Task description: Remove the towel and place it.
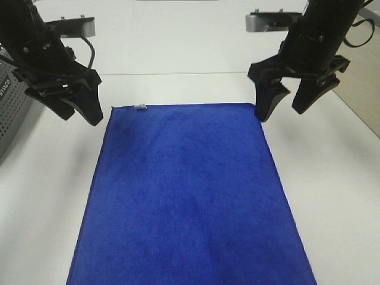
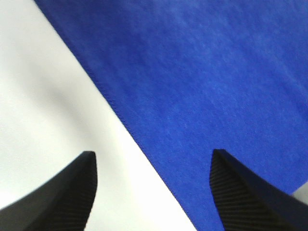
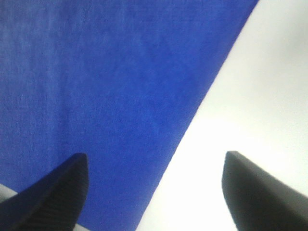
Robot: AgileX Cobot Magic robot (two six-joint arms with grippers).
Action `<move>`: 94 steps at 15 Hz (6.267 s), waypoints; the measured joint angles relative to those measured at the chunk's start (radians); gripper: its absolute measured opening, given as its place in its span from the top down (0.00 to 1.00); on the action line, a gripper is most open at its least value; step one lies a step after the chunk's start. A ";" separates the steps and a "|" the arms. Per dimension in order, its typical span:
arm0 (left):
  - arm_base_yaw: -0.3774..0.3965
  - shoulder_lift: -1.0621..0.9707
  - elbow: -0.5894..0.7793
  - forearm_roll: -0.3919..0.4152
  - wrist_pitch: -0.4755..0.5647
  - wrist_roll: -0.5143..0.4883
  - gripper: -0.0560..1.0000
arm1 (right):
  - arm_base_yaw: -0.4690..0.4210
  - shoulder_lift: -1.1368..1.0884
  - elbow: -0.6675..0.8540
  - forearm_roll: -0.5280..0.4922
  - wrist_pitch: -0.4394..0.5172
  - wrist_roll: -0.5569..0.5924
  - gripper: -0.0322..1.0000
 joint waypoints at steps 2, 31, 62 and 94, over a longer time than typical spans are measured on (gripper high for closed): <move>0.066 0.035 -0.049 -0.001 -0.031 -0.006 0.35 | -0.132 0.083 -0.148 0.102 0.023 -0.041 0.24; 0.133 0.556 -0.470 -0.184 -0.134 -0.028 0.35 | -0.179 0.765 -0.794 0.219 0.043 -0.103 0.23; 0.003 0.638 -0.571 -0.224 -0.175 -0.067 0.93 | -0.063 0.787 -0.803 0.134 0.024 -0.040 0.95; 0.001 0.678 -0.820 0.007 -0.570 0.061 0.94 | -0.063 0.811 -1.013 0.109 -0.431 -0.048 0.95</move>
